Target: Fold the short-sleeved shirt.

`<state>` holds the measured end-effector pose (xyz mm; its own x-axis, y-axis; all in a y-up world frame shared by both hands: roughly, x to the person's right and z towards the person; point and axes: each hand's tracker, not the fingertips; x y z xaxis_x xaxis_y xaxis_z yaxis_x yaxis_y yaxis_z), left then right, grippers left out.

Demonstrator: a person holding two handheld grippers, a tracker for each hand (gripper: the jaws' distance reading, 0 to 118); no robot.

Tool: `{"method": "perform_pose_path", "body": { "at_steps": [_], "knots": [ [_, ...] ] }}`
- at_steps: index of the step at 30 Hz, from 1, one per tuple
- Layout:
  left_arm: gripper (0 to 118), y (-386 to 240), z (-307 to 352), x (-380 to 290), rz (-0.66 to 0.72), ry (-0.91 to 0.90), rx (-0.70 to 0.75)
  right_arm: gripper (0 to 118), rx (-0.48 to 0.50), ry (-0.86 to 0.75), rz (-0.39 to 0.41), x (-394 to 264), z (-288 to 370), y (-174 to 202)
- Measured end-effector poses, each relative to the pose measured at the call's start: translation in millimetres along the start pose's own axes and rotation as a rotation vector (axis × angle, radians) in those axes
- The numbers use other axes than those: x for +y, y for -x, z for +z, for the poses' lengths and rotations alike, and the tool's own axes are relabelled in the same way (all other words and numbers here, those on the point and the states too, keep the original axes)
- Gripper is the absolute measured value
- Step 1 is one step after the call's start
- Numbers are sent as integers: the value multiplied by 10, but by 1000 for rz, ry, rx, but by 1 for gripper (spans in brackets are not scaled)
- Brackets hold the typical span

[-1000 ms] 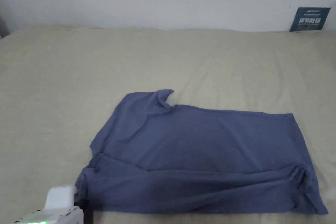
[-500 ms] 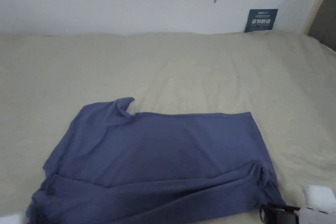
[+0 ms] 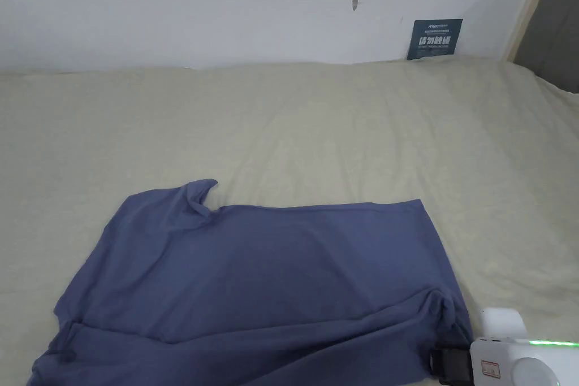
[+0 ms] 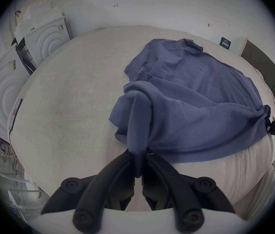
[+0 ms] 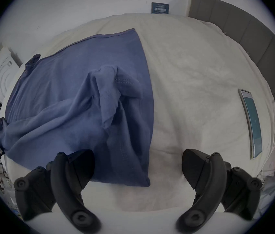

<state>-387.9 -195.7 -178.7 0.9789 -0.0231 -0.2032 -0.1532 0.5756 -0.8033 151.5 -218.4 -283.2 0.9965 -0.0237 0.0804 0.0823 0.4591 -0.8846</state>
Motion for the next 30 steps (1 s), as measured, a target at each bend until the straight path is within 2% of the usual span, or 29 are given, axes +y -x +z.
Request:
{"method": "perform_pose_path", "body": {
  "at_steps": [5, 8, 9, 10, 11, 15, 19, 23, 27, 30],
  "knots": [
    [5, -18, 26, 24, -8, 6, 6, 84, 25, -3, 19, 27, 141, 32],
    [5, -34, 88, 49, -17, 5, 8, 38, 71, -8, 18, 59, 228, 25],
    [5, -32, 108, 54, -18, 1, 5, 17, 110, -8, 0, 72, 243, 16],
    [5, -23, 121, 66, -19, -1, 2, 17, 147, -21, -71, 75, 252, 9],
    [5, -16, 131, 77, -21, -4, 4, 17, 119, -5, -111, 83, 254, 5],
    [5, -21, 231, 139, -36, -16, 3, 17, 134, -15, -109, 60, 337, -33],
    [5, -49, 366, 196, -70, -44, 22, 16, 137, -41, -46, 50, 539, -46],
    [5, -57, 544, 186, -73, -59, 17, 16, 128, -78, -41, -3, 780, -88],
    [5, -70, 813, 29, -80, -56, 24, 16, 62, -94, 67, -158, 1000, -111],
    [5, -56, 1046, -225, -64, -63, 9, 16, 57, -74, 66, -378, 1129, -202]
  ]
}}
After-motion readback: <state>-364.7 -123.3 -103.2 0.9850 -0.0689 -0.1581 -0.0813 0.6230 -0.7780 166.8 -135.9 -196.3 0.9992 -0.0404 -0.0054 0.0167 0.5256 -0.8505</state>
